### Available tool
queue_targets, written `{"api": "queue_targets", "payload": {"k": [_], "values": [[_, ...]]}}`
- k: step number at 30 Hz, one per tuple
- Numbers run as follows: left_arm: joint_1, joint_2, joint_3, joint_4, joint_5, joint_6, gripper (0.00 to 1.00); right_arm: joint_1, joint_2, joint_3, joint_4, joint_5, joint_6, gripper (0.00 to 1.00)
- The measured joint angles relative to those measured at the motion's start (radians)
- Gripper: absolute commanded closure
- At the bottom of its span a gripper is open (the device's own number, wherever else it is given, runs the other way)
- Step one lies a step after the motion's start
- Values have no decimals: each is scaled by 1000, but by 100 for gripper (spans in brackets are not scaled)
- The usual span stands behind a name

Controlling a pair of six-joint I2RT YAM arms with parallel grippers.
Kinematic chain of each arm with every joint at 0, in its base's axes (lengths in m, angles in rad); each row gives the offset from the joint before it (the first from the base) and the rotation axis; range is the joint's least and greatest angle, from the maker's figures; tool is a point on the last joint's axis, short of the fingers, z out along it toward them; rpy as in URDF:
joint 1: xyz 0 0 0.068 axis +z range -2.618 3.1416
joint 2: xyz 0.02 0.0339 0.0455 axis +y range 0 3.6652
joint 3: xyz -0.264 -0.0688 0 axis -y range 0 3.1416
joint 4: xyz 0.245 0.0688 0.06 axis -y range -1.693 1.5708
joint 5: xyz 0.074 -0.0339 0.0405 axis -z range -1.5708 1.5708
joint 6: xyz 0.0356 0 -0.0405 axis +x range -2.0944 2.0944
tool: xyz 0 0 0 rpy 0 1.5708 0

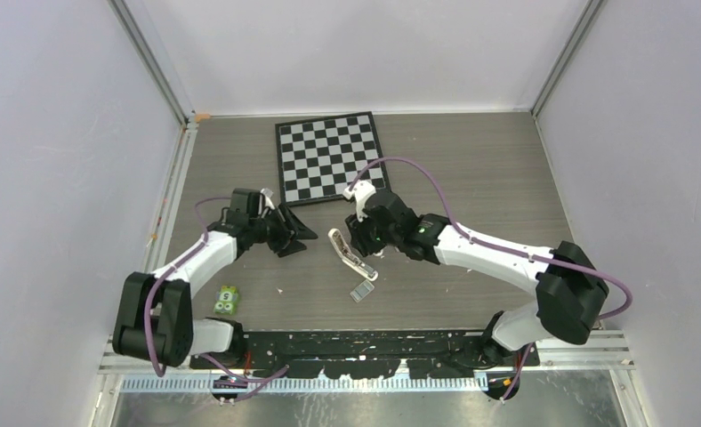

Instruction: Load the staples into the stapler

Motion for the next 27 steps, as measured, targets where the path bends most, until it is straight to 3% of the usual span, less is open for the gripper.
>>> {"api": "queue_targets", "payload": {"k": [13, 27], "values": [[-128, 224, 87, 165, -71, -21, 56, -36, 61, -113, 7, -2, 148, 61], [-137, 200, 93, 143, -138, 25, 53, -87, 31, -116, -25, 93, 231, 60]]}}
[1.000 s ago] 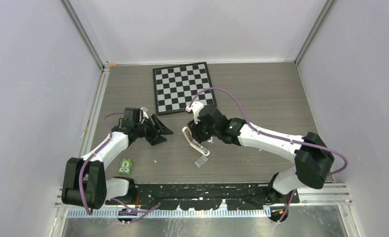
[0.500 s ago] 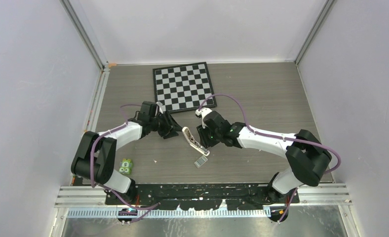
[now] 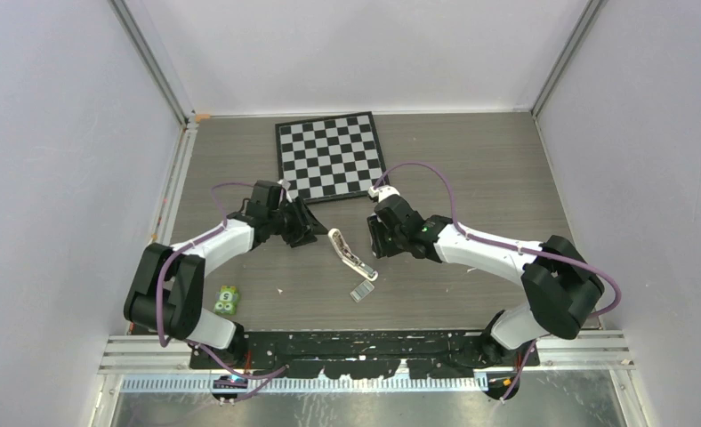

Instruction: Load the staples into the stapler

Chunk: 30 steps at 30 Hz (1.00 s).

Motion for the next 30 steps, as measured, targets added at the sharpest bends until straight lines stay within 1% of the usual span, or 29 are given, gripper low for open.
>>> {"api": "queue_targets", "payload": {"k": [5, 11, 16, 20, 25, 30], "values": [[0, -71, 30, -68, -49, 47, 53, 0, -3, 2, -48, 18, 39, 60], [0, -136, 37, -101, -74, 78, 53, 1, -17, 8, -69, 28, 68, 61], [-4, -116, 37, -100, -61, 75, 55, 16, -17, 11, -56, -23, 91, 58], [-31, -90, 35, -92, -54, 71, 55, 31, -9, 11, -33, -53, 110, 58], [-68, -76, 29, -69, -47, 66, 56, 35, 42, 11, 7, -79, 129, 59], [-81, -76, 20, -61, -47, 64, 56, 36, 96, 9, 25, -90, 140, 59]]}}
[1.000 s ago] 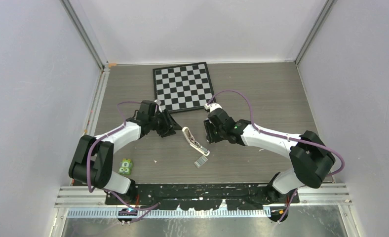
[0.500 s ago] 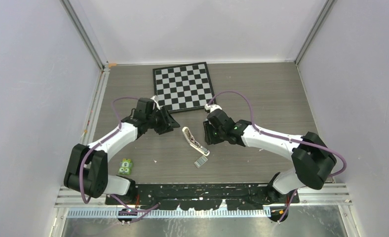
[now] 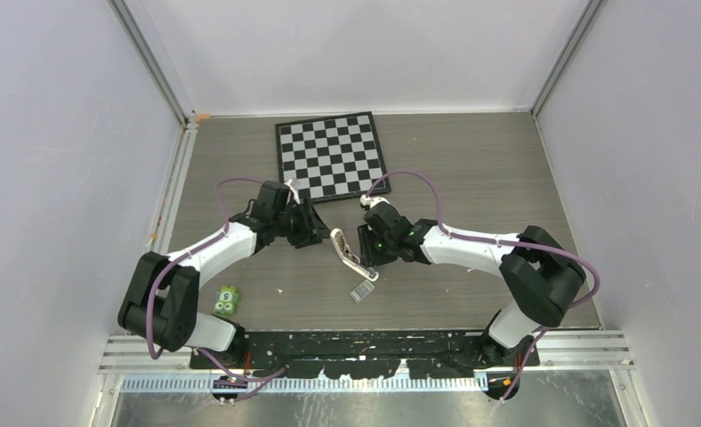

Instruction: Load the staples into the stapler

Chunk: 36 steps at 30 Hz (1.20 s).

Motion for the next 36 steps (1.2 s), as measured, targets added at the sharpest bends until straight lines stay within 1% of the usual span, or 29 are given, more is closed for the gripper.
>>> {"api": "queue_targets", "payload": {"k": [11, 18, 29, 36], "values": [[-35, 0, -9, 13, -18, -25, 57, 4, 18, -29, 68, -6, 26, 61], [-85, -3, -24, 37, -21, -48, 57, 4, 18, -55, 93, -8, 34, 62], [-109, -5, -60, 72, -42, -80, 57, 4, 12, -58, 85, -10, 37, 61], [-137, -5, -60, 87, -41, -96, 57, 4, -30, -58, 48, 0, 37, 61]]}}
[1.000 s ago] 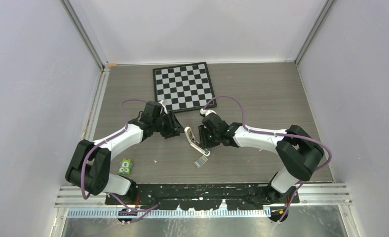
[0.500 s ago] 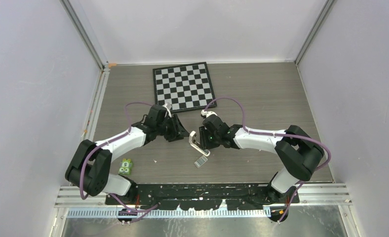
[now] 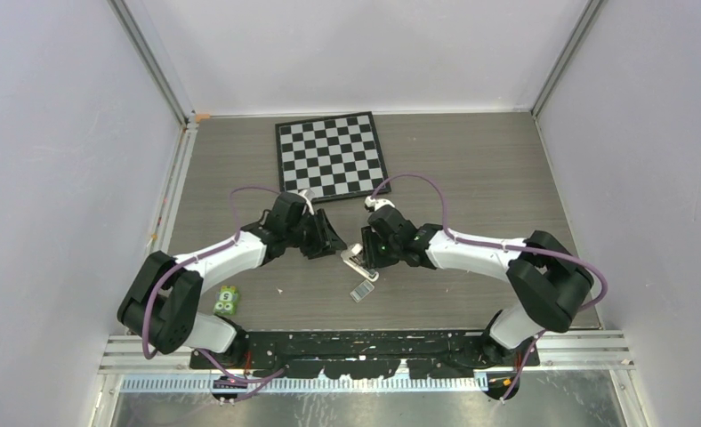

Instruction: Load the staples into the stapler

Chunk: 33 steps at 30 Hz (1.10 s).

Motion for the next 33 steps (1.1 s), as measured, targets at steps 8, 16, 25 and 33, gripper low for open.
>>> {"api": "queue_targets", "payload": {"k": [8, 16, 25, 33], "values": [[-7, 0, -1, 0, 2, 0, 57, 0, -90, 0, -26, 36, 0, 61], [-8, 0, -2, -1, -1, 2, 57, 0, -200, 0, -103, 87, 3, 60], [-24, -6, -2, -13, -20, 22, 57, 0, -286, 0, -142, 83, 15, 60], [-51, -5, -2, -14, -28, 26, 60, 0, -225, 0, -141, 34, 19, 69]]}}
